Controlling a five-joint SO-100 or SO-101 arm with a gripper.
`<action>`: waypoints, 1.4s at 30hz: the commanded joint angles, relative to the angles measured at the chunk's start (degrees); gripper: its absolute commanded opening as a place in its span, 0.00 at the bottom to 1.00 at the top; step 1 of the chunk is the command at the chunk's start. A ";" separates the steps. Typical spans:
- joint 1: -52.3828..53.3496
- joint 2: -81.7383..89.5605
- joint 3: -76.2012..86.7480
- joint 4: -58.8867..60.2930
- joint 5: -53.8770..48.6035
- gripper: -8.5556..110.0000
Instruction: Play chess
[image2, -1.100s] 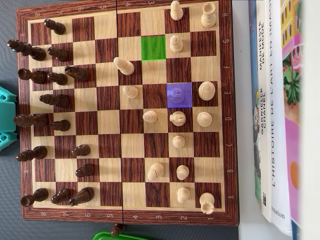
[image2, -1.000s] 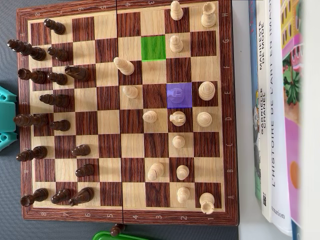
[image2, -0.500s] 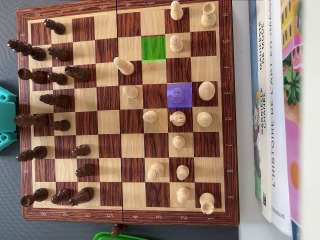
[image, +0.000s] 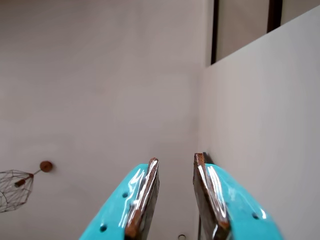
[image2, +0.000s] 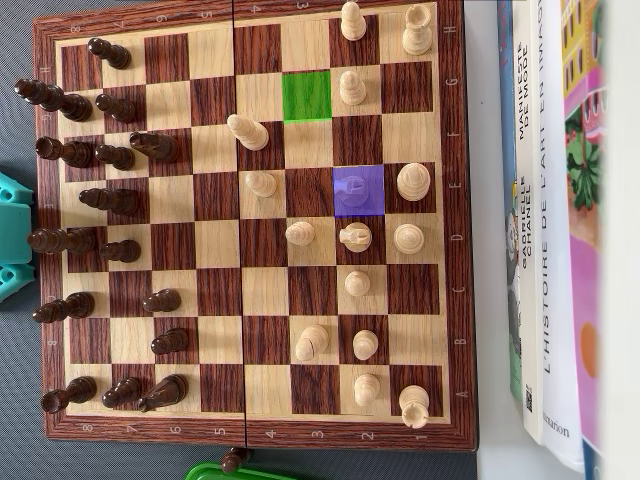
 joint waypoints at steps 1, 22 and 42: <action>0.18 -0.70 1.14 -0.18 0.26 0.17; 0.18 -0.70 1.14 -0.18 0.00 0.17; 0.26 -17.31 -14.85 2.11 -0.35 0.17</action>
